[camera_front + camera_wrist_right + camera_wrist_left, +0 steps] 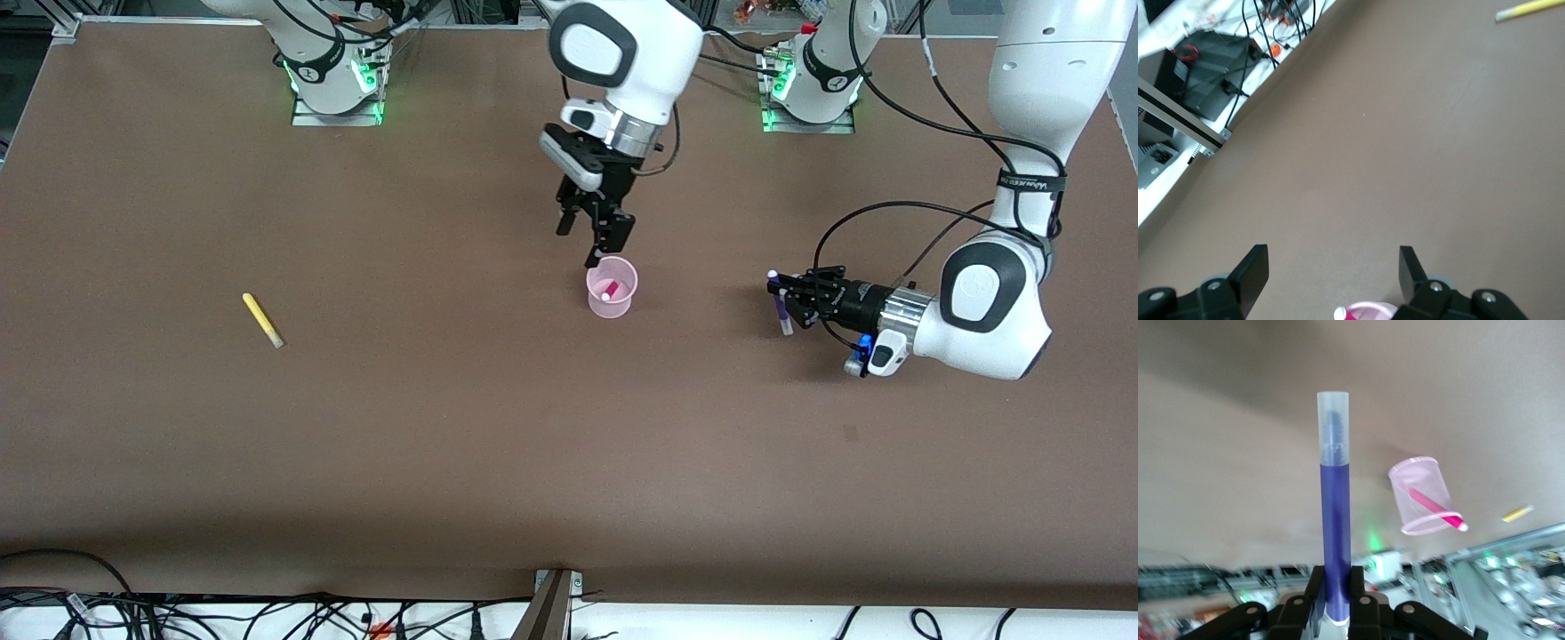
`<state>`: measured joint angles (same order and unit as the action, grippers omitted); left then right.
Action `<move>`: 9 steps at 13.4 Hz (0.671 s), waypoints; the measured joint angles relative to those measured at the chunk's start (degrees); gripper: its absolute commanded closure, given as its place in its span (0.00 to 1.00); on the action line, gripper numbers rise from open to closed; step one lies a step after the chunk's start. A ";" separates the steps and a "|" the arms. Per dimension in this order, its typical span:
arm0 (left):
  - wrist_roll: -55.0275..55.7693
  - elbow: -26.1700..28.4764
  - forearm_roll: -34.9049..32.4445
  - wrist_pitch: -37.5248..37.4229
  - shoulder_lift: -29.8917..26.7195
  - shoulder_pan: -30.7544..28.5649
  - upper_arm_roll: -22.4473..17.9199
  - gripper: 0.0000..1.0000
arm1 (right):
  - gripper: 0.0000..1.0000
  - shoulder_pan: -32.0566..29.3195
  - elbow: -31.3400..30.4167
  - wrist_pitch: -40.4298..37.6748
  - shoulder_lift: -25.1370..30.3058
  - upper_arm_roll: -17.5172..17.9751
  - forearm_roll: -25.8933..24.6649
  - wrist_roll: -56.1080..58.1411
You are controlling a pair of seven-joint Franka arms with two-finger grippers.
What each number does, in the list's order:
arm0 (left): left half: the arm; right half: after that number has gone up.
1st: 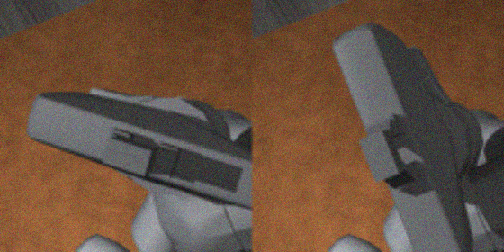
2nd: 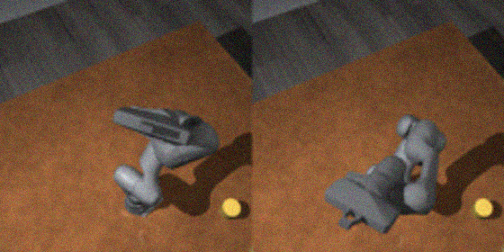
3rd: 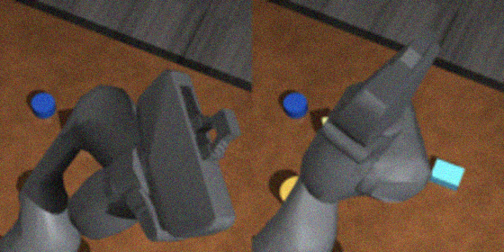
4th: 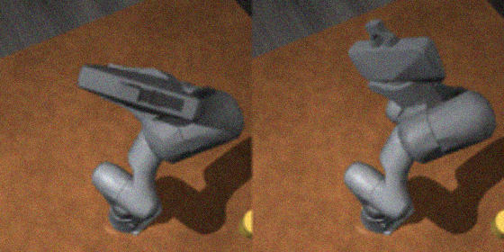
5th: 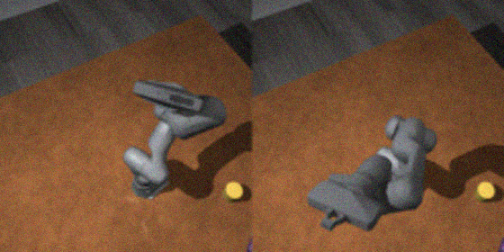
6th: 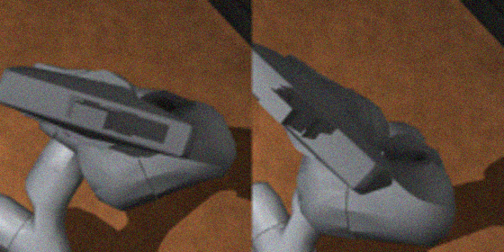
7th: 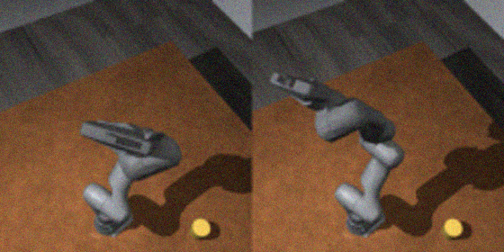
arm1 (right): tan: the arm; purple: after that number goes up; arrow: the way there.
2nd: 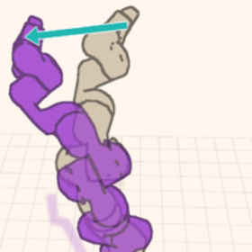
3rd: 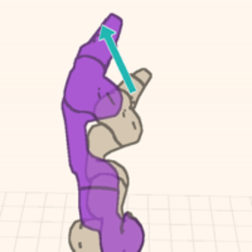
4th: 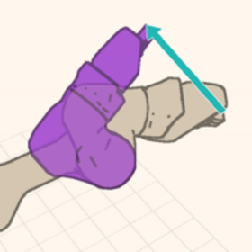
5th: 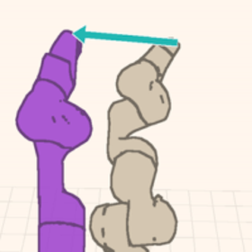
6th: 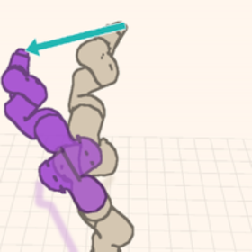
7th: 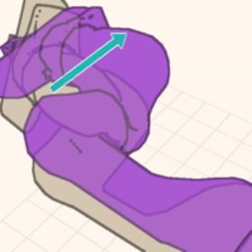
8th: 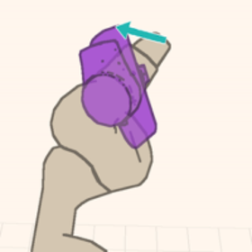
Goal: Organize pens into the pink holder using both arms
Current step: 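Move the blue marker over the holder while the right gripper withdraws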
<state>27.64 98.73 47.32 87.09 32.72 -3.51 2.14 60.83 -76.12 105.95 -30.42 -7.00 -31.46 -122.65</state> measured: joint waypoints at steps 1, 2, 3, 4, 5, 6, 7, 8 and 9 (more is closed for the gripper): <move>1.90 0.02 3.09 -0.73 0.62 0.13 0.14 1.00 | 0.13 -2.73 -0.04 -1.16 3.01 -0.12 4.14 7.21; 4.20 0.03 6.59 -1.39 1.16 0.37 0.27 1.00 | 0.12 -5.51 -0.14 -2.21 5.66 -0.35 7.85 14.03; 6.67 0.03 10.05 -1.91 1.56 0.83 0.39 1.00 | 0.12 -8.02 -0.29 -2.97 7.90 -1.03 11.29 20.43; 9.31 0.03 13.12 -2.15 1.77 1.60 0.64 1.00 | 0.09 -9.98 -0.47 -3.80 9.77 -2.47 14.99 26.69; 12.36 0.03 15.98 -2.18 1.80 2.89 0.90 1.00 | 0.09 -11.42 -0.71 -4.99 11.45 -4.94 19.49 33.64; 14.90 0.04 18.53 -2.17 1.83 4.61 1.03 1.00 | 0.09 -12.11 -0.97 -6.92 12.79 -8.29 24.09 40.74; 16.72 0.07 20.79 -1.92 1.96 6.50 1.07 1.00 | 0.09 -12.32 -1.19 -9.46 13.87 -12.48 28.32 48.16; 18.22 0.13 22.81 -1.04 2.18 8.40 1.10 1.00 | 0.09 -12.55 -1.37 -11.88 14.86 -16.88 31.49 55.65; 19.75 0.22 24.51 0.33 2.43 10.19 1.17 1.00 | 0.09 -12.89 -1.72 -13.98 15.90 -21.22 33.52 63.59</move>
<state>47.39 98.96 71.83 87.42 35.16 6.67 3.31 47.94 -77.84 91.97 -14.52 -28.22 2.06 -59.06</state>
